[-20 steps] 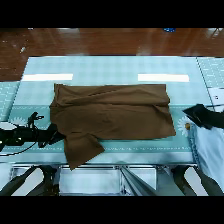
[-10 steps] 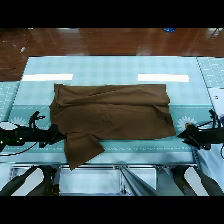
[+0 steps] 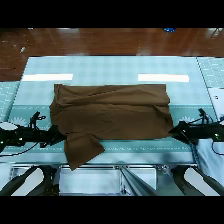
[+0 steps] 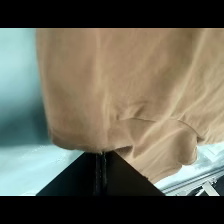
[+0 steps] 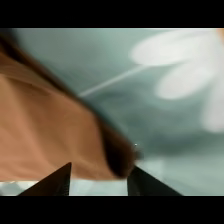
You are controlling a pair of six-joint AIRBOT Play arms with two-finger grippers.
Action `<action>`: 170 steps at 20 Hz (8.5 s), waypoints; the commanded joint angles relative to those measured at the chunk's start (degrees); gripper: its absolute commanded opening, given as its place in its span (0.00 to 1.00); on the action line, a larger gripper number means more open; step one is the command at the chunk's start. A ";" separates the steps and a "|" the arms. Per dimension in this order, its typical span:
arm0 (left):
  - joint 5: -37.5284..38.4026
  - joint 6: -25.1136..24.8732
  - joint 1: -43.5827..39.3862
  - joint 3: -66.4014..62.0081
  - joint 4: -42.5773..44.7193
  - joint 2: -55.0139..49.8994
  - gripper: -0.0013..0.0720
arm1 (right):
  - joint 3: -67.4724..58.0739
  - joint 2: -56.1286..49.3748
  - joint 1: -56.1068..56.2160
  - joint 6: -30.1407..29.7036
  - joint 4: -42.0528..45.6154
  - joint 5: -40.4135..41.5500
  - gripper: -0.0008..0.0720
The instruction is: Fold the shirts.
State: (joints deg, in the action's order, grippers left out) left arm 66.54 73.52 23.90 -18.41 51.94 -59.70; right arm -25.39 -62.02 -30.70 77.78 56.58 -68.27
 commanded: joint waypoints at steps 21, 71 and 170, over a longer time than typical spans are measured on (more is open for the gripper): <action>4.66 4.15 -8.00 -49.42 -4.00 -25.94 0.04 | -31.30 -17.55 8.17 -9.51 -17.05 3.06 0.04; -16.44 7.32 -23.52 -33.44 14.05 -4.13 0.71 | -43.91 -40.13 6.08 -6.25 -23.45 5.20 0.59; -4.00 -7.13 -9.42 -16.41 -19.37 15.45 0.04 | -1.27 0.11 44.74 17.18 -15.85 34.25 0.58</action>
State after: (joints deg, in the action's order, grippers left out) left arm 61.49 66.78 14.44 -34.85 32.56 -44.29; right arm -27.66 -55.99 14.11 108.09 57.71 -38.72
